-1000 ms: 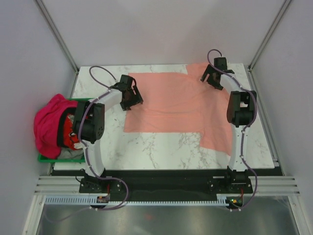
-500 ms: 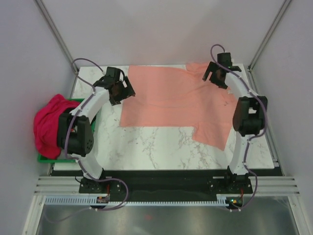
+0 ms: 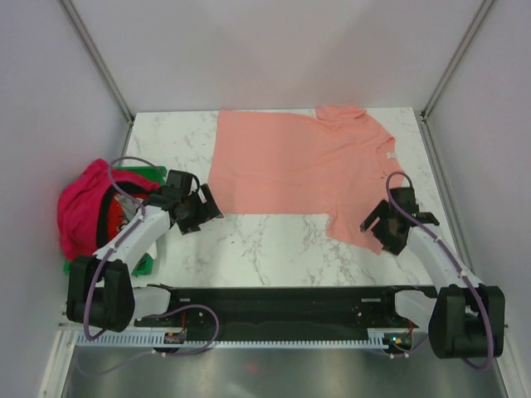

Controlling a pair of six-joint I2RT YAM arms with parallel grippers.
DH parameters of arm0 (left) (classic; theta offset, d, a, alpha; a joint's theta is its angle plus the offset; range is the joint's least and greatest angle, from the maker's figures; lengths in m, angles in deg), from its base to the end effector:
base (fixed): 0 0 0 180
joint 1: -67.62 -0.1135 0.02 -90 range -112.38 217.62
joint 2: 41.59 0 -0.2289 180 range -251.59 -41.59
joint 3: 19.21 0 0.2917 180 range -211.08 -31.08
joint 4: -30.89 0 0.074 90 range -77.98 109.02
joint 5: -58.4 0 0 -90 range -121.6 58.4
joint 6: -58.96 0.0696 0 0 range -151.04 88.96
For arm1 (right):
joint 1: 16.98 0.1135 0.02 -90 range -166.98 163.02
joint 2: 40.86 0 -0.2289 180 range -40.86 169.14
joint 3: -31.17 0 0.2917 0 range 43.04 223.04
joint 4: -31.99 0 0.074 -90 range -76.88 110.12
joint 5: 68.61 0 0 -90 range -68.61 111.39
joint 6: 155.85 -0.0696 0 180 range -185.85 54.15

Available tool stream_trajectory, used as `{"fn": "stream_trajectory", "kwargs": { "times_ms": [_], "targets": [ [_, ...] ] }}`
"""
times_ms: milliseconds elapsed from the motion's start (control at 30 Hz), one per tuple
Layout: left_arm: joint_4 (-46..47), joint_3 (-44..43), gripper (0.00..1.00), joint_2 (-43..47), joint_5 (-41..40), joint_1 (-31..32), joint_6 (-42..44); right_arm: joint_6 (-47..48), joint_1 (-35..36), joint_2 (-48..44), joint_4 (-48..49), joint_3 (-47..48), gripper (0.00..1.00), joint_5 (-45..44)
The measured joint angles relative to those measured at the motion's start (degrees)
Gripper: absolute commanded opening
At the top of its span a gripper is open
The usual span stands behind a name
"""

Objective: Fold and stack the t-shirts
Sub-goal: Fold the tshirt

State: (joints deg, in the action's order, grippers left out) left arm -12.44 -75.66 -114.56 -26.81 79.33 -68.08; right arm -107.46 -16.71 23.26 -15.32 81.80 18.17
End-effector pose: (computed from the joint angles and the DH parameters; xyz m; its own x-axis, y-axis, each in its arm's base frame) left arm 0.2971 -0.0675 0.1255 -0.8224 -0.4426 -0.3574 -0.3158 0.8778 -0.3602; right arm 0.2738 -0.0026 0.1261 -0.6376 0.6600 -0.3973 0.5966 0.7493 0.2873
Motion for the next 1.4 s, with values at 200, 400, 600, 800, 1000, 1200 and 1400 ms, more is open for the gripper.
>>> {"fn": "stream_trajectory", "kwargs": {
  "times_ms": [200, 400, 600, 800, 1000, 1200, 1400],
  "targets": [
    [1.9, 1.18, 0.89, 2.38, 0.85, 0.02, -0.24, -5.11, -0.74, -5.6, -3.23, -7.82, 0.7, -0.85],
    [2.95, 1.81, 0.89, 2.43, 1.31, 0.02, -0.24, -5.64, -4.04, 1.09, 1.88, -7.85, 0.63, -1.05],
    [3.1, 1.86, 0.88, 2.34, 1.33, 0.02, -0.24, -6.03, -4.15, -3.87, 3.06, -11.41, 0.62, 0.48],
    [4.15, 1.84, 0.87, 0.11, -0.22, 0.0, -0.98, -5.46, -4.15, -4.85, 3.37, -13.14, 0.15, 0.83],
    [5.68, -0.37, 0.82, -7.08, -3.04, 0.0, -2.21, -4.94, -4.2, -4.04, 4.7, -13.14, 0.0, 1.09],
    [8.2, -3.43, 0.78, -15.82, -6.69, -0.48, -3.3, -3.45, -4.24, -4.09, 4.17, -12.9, 0.0, 2.01],
    [11.26, -8.39, 0.45, -21.64, -7.74, -0.76, -5.38, -1.01, -4.24, -4.22, 0.61, -10.75, 0.0, 1.97]
  ]
}}
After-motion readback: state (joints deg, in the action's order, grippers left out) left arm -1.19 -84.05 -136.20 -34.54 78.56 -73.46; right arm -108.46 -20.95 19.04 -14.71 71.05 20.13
